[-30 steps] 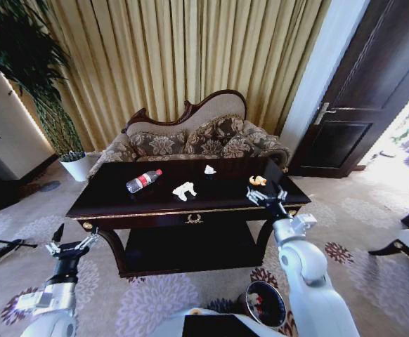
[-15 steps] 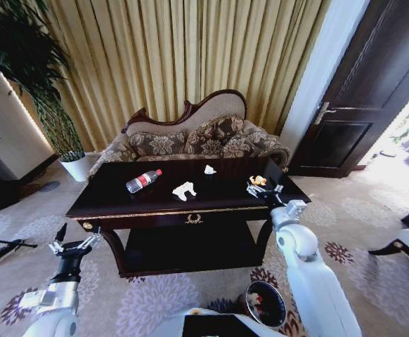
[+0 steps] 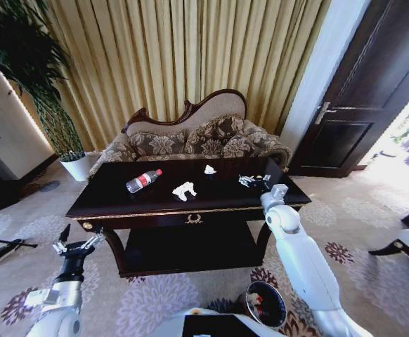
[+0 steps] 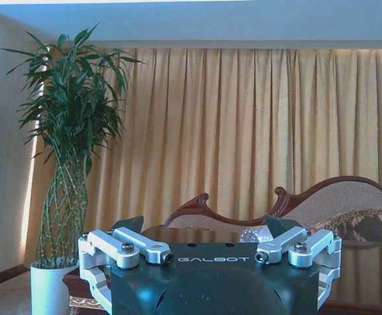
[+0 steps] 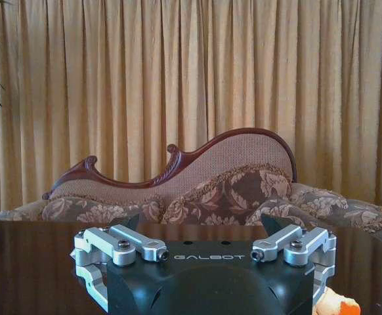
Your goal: Move to the front of the table and place the trash on the table into the trash bin.
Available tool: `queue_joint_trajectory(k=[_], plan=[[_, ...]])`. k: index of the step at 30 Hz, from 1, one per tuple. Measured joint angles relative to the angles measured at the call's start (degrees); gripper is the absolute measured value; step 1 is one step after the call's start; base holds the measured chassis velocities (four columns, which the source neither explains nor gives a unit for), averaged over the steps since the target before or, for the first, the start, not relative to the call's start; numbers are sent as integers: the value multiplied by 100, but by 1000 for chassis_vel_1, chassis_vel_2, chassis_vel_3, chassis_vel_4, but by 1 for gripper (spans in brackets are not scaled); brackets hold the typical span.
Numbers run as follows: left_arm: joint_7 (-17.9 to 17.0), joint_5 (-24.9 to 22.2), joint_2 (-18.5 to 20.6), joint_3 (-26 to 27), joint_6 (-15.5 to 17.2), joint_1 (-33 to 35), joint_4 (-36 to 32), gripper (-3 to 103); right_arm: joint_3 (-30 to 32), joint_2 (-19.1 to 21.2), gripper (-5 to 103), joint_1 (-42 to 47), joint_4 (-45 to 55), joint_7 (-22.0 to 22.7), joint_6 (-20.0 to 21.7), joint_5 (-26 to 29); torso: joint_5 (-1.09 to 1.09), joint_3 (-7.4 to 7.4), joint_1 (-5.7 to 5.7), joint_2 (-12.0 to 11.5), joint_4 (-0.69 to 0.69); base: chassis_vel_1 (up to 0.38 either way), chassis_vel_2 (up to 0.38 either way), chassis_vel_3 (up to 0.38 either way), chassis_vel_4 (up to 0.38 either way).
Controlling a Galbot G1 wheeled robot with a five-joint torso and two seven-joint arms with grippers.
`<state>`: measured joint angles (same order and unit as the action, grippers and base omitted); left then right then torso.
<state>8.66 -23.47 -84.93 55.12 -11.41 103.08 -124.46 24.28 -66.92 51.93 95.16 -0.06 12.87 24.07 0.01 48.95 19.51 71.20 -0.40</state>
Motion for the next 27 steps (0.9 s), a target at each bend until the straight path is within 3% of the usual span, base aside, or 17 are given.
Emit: queue_joint_trajectory(k=[13, 27], plan=[[32, 113, -101, -158, -4, -65, 129, 100, -98, 240, 100, -211, -477, 16, -80, 101, 0, 0, 0, 1, 0, 0, 0, 0, 0], [41, 111, -114, -150, -24, -35, 99, 100, -202, 189, 100, -228, -577, 14, -82, 61, 0, 0, 0, 0, 1, 0, 0, 0, 0]])
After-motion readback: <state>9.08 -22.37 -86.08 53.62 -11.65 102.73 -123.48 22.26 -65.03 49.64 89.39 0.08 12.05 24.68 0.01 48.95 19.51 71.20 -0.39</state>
